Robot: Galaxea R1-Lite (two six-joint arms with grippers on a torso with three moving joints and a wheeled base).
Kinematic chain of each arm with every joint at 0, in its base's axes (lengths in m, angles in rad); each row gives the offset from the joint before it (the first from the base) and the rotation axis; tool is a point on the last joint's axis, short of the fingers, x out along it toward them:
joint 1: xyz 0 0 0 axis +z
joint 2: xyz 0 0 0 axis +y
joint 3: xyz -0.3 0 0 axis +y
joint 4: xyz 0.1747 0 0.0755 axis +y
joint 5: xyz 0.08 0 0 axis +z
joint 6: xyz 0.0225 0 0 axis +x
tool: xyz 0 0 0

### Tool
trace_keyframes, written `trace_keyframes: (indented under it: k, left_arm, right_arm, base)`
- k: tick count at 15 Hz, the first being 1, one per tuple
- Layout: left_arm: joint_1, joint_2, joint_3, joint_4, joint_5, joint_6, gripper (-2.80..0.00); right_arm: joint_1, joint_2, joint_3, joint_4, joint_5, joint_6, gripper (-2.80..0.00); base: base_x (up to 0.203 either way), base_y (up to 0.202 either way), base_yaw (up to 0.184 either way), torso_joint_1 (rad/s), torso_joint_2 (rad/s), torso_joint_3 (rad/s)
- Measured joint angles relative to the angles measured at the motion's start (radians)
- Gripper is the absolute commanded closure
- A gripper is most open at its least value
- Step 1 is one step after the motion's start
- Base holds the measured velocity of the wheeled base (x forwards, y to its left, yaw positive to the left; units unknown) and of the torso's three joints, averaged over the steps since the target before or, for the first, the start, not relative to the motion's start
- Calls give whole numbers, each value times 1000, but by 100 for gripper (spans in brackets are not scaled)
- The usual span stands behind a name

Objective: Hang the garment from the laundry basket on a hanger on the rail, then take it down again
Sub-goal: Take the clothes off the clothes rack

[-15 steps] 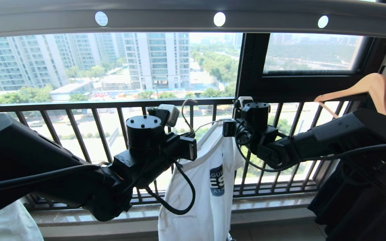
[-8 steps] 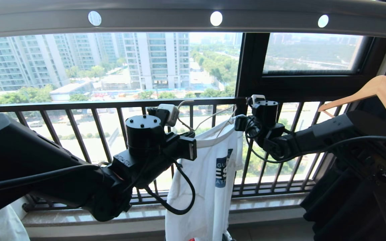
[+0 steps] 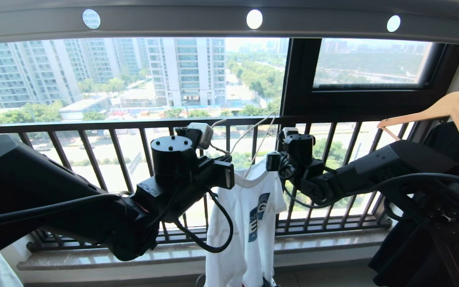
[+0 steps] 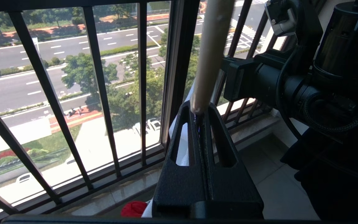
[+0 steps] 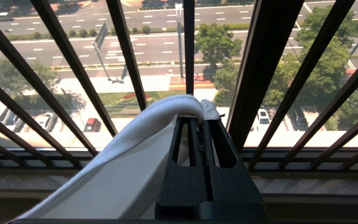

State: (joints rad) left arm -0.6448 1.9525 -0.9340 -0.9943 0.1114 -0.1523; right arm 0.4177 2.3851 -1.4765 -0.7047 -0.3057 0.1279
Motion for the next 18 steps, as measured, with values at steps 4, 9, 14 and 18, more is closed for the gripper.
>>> trace_keyframes:
  k: [4, 9, 14, 18]
  left_arm:
    - [5, 42, -52, -2, 73, -5, 0]
    - [32, 141, -123, -150, 156, 2, 0]
    - [43, 195, -144, -147, 219, 53, 0]
    - [50, 219, -119, -147, 171, 88, 0]
  right_arm:
    - [92, -20, 79, -1, 0, 1, 0]
    - [131, -37, 113, -1, 0, 2, 0]
    - [135, -27, 124, 0, 3, -1, 0]
    - [110, 35, 114, 0, 59, -12, 0]
  base:
    - [0, 0, 0, 0, 0, 0]
    - [0, 0, 0, 0, 0, 0]
    - [0, 0, 0, 0, 0, 0]
    - [0, 0, 0, 0, 0, 0]
